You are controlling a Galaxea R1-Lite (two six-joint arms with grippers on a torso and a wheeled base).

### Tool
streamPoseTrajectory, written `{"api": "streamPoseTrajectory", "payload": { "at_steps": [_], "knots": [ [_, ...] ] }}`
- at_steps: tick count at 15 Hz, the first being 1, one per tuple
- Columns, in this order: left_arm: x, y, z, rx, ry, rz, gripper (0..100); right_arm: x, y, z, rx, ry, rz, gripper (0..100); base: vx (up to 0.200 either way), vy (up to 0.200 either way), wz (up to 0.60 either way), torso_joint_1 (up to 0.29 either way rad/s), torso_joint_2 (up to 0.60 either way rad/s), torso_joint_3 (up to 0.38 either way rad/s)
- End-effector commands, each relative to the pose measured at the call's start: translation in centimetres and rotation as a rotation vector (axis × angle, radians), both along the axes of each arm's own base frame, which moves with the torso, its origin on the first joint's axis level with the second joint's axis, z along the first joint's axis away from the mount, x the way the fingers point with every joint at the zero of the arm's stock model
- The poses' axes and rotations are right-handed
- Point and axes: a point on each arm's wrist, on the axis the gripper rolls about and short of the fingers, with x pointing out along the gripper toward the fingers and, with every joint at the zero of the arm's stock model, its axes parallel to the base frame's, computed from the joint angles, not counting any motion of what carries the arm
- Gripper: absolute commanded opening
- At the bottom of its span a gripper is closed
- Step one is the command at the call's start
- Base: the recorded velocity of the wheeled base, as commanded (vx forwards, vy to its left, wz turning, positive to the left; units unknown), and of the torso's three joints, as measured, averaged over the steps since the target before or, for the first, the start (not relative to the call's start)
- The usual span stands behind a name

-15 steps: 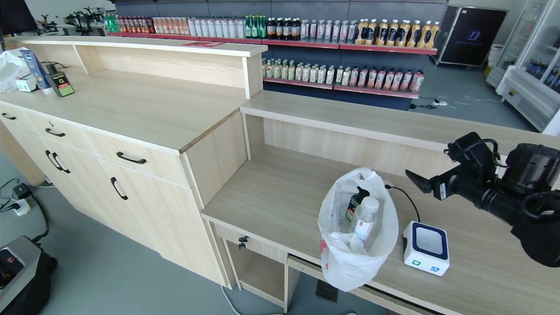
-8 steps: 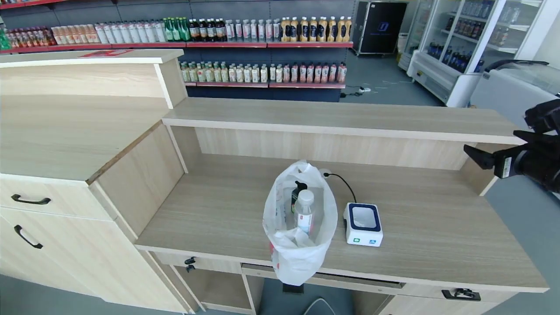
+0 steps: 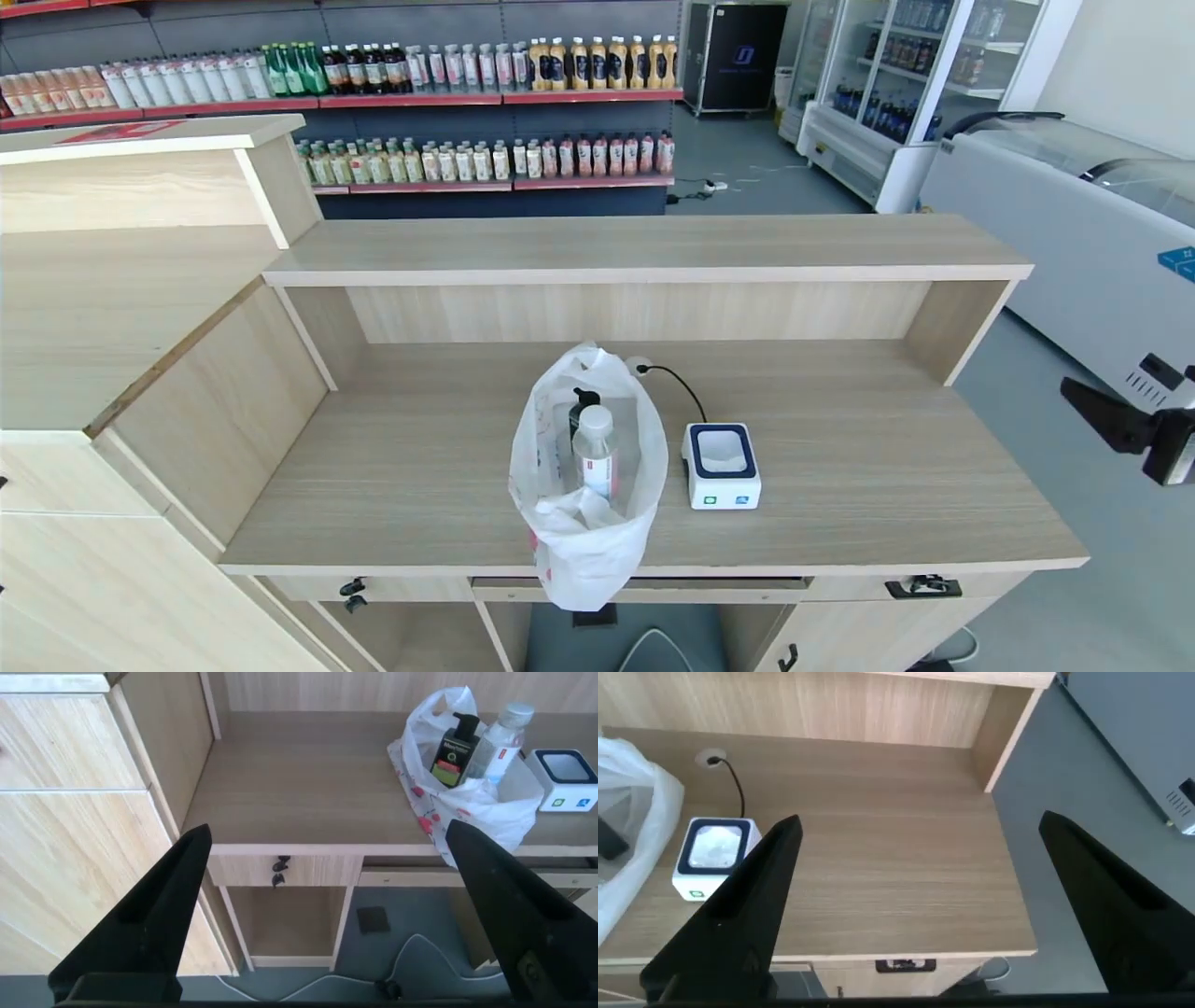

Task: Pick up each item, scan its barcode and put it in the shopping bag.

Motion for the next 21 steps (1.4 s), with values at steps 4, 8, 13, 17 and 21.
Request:
{"api": "streamPoseTrajectory", "payload": {
  "at_steps": [4,8,13,17,21],
  "knots": [
    [0.0,0.0,0.0,0.000,0.000,0.000,100,-14.4,3.3,-7.2,0.099,-0.004,0.037,100,0.000,0.000,0.00,0.000,0.00,0.000],
    [0.0,0.0,0.0,0.000,0.000,0.000,100,-18.2,3.4,-11.0,0.139,-0.019,0.099,100,0.000,0.000,0.00,0.000,0.00,0.000],
    [0.0,0.0,0.0,0.000,0.000,0.000,100,-18.4,3.4,-11.1,0.147,-0.047,0.106,100,0.000,0.000,0.00,0.000,0.00,0.000],
    [0.0,0.0,0.0,0.000,0.000,0.000,100,-18.4,3.4,-11.1,0.149,-0.047,0.106,100,0.000,0.000,0.00,0.000,0.00,0.000],
    [0.0,0.0,0.0,0.000,0.001,0.000,100,-18.4,3.4,-11.1,0.146,-0.047,0.107,100,0.000,0.000,0.00,0.000,0.00,0.000]
  ]
}}
